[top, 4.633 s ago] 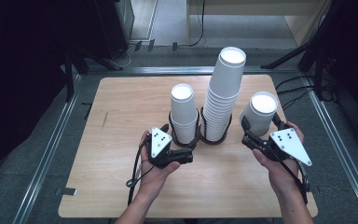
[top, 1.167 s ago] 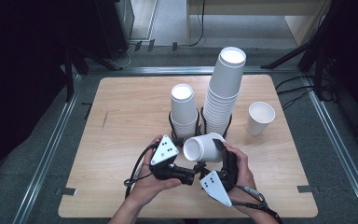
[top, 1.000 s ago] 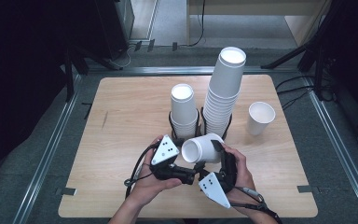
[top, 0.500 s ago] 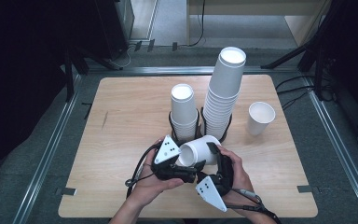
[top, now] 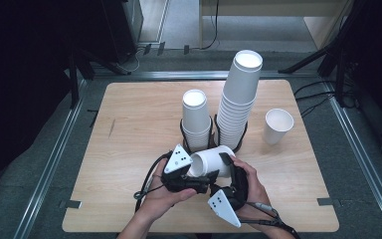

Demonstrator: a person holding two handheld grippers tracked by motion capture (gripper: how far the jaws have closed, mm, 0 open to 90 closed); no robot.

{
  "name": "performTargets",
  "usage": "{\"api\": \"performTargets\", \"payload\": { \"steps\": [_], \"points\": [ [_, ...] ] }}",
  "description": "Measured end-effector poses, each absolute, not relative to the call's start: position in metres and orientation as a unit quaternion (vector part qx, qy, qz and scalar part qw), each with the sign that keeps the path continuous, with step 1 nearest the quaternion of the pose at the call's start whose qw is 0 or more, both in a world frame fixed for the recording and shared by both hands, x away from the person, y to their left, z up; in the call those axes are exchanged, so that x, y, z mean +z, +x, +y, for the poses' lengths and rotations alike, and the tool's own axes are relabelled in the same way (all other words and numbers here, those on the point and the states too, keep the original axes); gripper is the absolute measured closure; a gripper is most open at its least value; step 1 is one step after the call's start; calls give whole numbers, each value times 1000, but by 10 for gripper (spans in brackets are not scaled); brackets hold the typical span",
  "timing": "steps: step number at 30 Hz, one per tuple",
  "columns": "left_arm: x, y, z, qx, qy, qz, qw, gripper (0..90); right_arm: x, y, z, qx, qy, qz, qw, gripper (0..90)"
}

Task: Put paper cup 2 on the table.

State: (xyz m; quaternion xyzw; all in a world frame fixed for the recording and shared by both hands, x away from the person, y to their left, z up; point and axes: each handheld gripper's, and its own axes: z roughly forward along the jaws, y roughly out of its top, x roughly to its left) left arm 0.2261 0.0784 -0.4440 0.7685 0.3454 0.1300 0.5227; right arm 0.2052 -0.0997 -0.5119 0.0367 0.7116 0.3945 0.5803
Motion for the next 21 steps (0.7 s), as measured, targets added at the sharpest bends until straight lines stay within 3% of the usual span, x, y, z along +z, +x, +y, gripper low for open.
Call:
{"api": "performTargets", "payload": {
  "steps": [21],
  "points": [
    [-447,228,83,125,769,340,527,220,-513,205,-98,399,37,713,576,140]
  ]
}}
